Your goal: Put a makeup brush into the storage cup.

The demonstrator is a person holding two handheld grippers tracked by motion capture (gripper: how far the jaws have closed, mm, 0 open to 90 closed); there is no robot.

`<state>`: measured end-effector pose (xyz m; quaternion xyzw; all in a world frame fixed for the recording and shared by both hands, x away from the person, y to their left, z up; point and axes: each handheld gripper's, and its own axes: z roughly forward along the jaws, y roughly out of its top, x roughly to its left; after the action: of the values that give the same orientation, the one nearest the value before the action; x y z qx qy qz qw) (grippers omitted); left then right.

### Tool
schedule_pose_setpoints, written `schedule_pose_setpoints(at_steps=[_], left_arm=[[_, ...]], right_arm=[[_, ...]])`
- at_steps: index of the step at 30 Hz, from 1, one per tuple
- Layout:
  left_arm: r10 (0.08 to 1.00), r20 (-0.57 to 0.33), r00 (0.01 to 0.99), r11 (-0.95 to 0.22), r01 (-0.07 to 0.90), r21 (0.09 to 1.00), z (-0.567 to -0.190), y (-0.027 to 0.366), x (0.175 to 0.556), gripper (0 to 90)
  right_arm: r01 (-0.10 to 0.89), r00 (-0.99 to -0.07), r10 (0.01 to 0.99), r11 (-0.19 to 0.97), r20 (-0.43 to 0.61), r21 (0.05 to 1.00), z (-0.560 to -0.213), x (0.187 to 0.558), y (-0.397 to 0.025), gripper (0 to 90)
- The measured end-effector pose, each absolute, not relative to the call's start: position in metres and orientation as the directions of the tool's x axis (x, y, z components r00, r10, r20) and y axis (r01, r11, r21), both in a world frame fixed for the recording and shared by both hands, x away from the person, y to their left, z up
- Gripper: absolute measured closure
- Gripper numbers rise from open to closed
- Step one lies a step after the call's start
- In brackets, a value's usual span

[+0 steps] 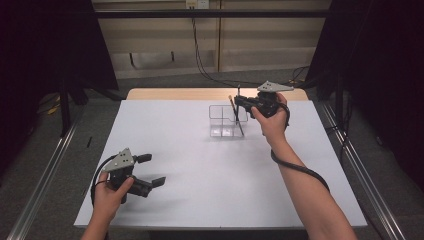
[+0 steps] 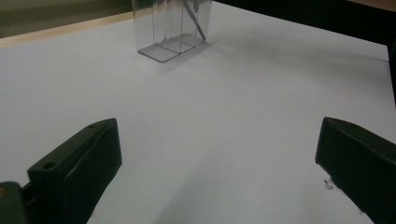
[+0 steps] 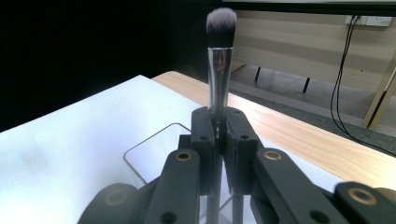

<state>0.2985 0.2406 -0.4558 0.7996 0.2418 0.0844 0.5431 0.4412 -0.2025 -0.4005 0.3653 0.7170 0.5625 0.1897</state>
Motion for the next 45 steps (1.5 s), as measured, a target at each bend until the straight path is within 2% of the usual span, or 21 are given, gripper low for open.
schedule_pose_setpoints(at_steps=[18, 26, 28, 34, 45], left_arm=[[0.476, -0.127, 0.87, -0.296, 0.295, 0.909, -0.457, 0.242, 0.301, 0.4], [0.475, -0.127, 0.871, -0.295, 0.293, 0.91, -0.456, 0.241, 0.301, 0.4], [0.476, -0.135, 0.869, -0.287, 0.298, 0.91, -0.456, 0.239, 0.3, 0.4], [0.475, -0.13, 0.87, -0.292, 0.296, 0.91, -0.456, 0.238, 0.301, 0.4], [0.472, -0.122, 0.873, -0.295, 0.288, 0.911, -0.455, 0.236, 0.303, 0.4]], right_arm=[[0.318, -0.668, 0.73, 0.104, 0.145, 0.943, -0.405, 0.439, -0.203, 82.6], [0.286, -0.688, 0.712, 0.086, 0.142, 0.954, -0.401, 0.43, -0.198, 46.0], [0.276, -0.685, 0.714, 0.071, 0.145, 0.958, -0.4, 0.427, -0.2, 39.6], [0.273, -0.695, 0.704, 0.067, 0.149, 0.96, -0.4, 0.419, -0.204, 28.1], [0.268, -0.726, 0.674, 0.1, 0.133, 0.958, -0.405, 0.405, -0.204, 19.1]])
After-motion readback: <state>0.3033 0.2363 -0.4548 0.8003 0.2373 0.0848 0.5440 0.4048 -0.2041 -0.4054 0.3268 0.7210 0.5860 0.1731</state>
